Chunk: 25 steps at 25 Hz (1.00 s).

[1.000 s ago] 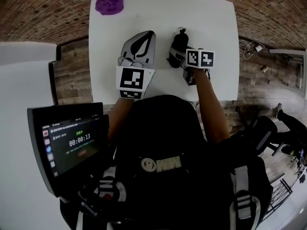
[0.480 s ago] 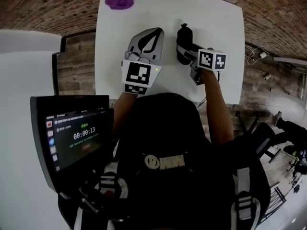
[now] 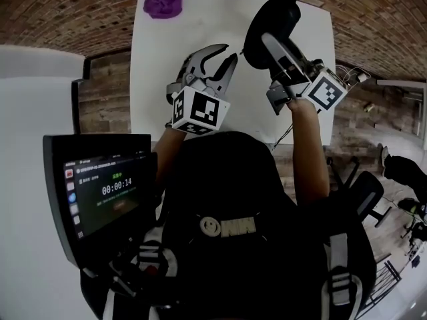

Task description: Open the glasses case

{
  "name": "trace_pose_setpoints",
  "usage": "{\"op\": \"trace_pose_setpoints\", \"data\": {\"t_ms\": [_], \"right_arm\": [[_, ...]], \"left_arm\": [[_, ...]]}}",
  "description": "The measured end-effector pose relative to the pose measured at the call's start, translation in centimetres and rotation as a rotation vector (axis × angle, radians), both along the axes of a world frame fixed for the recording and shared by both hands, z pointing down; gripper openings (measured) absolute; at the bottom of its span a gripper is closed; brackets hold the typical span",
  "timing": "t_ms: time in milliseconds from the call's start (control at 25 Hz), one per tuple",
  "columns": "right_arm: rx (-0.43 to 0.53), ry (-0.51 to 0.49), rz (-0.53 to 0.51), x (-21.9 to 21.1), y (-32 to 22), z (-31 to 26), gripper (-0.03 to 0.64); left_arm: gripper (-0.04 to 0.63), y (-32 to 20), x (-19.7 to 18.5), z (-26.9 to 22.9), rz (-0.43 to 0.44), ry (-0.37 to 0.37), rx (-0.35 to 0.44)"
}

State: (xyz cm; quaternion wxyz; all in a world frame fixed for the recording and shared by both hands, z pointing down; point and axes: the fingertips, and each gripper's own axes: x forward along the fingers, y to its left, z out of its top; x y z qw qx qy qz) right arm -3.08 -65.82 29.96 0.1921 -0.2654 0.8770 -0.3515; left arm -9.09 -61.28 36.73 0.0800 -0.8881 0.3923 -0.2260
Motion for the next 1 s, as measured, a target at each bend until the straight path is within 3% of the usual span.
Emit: {"op": "trace_pose_setpoints", "data": {"t_ms": [120, 280, 400, 480, 840, 1000], "right_arm": [[0.025, -0.013, -0.022, 0.0, 1.5, -1.2, 0.270], [0.058, 0.023, -0.039, 0.1, 3.4, -1.8, 0.270], [0.046, 0.059, -0.055, -0.1, 3.5, -1.1, 0.270], [0.038, 0.076, -0.064, -0.3, 3.7, -0.7, 0.270], [0.014, 0.206, 0.007, -0.5, 3.3, 1.0, 0.288], [-0.043, 0.198, -0.036, -0.7, 3.4, 1.4, 0.285]], "left_arm": [[0.097, 1.5, 1.4, -0.5, 0.048, -0.034, 0.031], [0.097, 3.5, 3.1, -1.4, 0.083, -0.017, 0.047], [0.095, 3.1, 2.8, -1.7, 0.062, 0.000, 0.054], [0.005, 2.9, 2.5, -1.8, 0.050, -0.010, 0.065], [0.003, 2.7, 2.2, -1.6, 0.023, -0.122, 0.100], [0.003, 2.8, 2.1, -1.2, 0.020, -0.125, 0.082]]}}
